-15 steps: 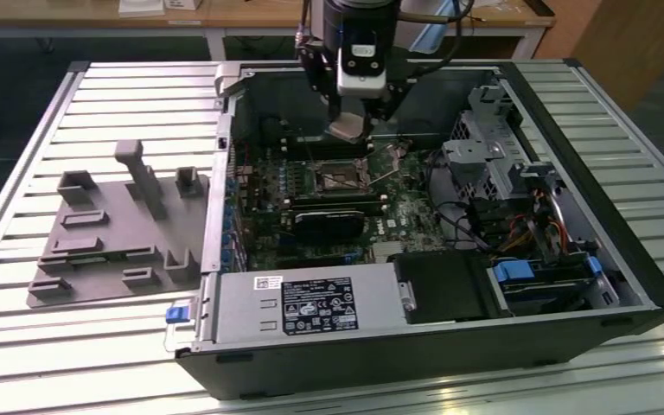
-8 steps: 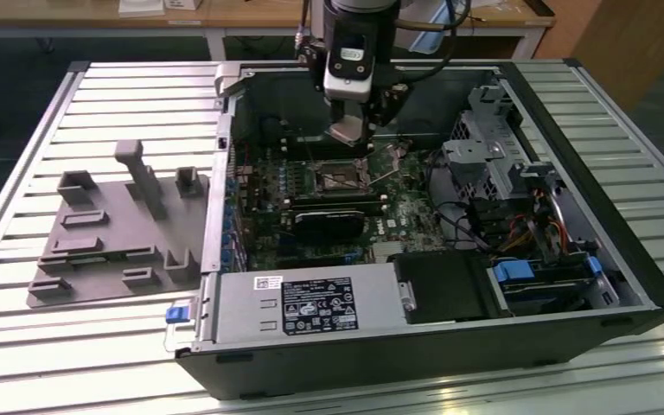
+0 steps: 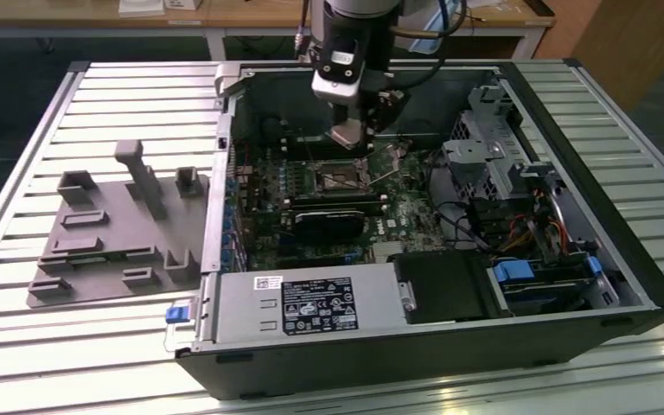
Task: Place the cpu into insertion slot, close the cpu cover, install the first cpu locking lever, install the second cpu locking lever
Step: 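Place the cpu into insertion slot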
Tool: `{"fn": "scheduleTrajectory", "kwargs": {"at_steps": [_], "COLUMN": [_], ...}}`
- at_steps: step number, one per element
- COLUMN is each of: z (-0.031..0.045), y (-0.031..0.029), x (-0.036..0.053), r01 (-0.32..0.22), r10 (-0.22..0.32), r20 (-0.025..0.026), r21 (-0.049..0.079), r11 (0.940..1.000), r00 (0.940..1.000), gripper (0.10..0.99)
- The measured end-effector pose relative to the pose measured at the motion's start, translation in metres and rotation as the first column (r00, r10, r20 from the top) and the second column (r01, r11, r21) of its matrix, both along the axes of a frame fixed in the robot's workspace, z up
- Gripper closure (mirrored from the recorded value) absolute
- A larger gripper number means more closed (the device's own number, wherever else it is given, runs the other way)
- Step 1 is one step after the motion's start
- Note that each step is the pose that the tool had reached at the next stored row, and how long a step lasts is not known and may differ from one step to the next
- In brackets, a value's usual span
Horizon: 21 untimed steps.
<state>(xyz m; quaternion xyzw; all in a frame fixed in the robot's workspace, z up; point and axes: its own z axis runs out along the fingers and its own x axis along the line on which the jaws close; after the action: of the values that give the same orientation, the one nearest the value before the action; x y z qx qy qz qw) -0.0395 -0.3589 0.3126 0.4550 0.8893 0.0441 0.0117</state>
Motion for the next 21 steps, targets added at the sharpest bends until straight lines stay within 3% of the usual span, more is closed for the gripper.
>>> {"fn": "scheduleTrajectory", "kwargs": {"at_steps": [5,10,16,21], "z": [-0.0039,-0.0076,-0.0121,-0.0160], "y": [0.0000,0.0000,0.0000,0.0000], "x": [0.0000,0.0000,0.0000,0.0000], "r01": [0.091,0.181,0.287,0.374], "r10": [-0.091,-0.181,-0.287,-0.374], "r20": [0.0000,0.0000,0.0000,0.0000], "r21": [0.000,0.000,0.000,0.000], "r11": [0.9958,0.9835,0.9578,0.9275], "r00": [0.9958,0.9835,0.9578,0.9275], "gripper": [0.549,0.549,0.549,0.549]}}
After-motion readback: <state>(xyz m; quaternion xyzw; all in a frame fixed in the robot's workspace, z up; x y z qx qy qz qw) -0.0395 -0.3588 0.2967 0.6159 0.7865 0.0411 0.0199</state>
